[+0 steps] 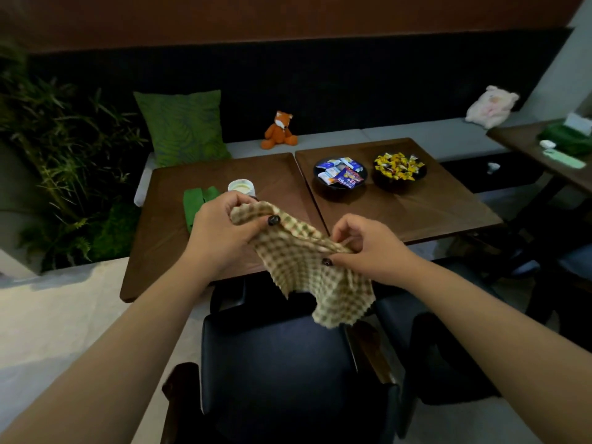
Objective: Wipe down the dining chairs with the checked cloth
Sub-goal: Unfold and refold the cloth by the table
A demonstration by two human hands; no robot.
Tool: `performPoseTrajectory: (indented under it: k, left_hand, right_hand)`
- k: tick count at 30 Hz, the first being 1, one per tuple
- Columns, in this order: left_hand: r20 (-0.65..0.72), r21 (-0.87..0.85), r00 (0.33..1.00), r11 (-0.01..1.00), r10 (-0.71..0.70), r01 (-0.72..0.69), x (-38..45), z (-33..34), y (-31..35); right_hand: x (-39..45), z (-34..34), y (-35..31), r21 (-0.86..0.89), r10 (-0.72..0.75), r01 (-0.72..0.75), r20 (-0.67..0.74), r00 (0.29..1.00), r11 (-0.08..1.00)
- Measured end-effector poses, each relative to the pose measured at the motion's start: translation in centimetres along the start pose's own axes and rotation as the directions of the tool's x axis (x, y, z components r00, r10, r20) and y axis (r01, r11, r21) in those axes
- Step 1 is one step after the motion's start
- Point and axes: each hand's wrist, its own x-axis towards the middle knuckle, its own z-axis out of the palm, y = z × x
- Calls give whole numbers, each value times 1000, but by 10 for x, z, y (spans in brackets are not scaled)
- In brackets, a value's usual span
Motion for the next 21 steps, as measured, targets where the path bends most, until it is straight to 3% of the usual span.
performPoseTrajectory:
  k: [6,12,15,18,21]
  left_hand:
    - [-55,-56,998,998,27,-30,11,-13,21]
    - [-17,-27,1000,1000,-1,0,22,-28,21]
    - [-2,-31,1000,999,-25,25,24,-31,18]
    - [-26,-73,999,996,-46,44,23,-31,16]
    - [-55,-134,994,987,-92,84,21,-30,17]
  right_hand:
    - [6,-24,-15,9,-17,17,17,1000,1000]
    - [12,-35,-23,-184,-44,29,-82,996,983]
    - [15,-35,-34,-75,-49,36,-189,981,997]
    - [16,-36,-41,52,-15,22,-123,992,998]
    - [17,-34,-37,-3,-26,26,-76,997,1000]
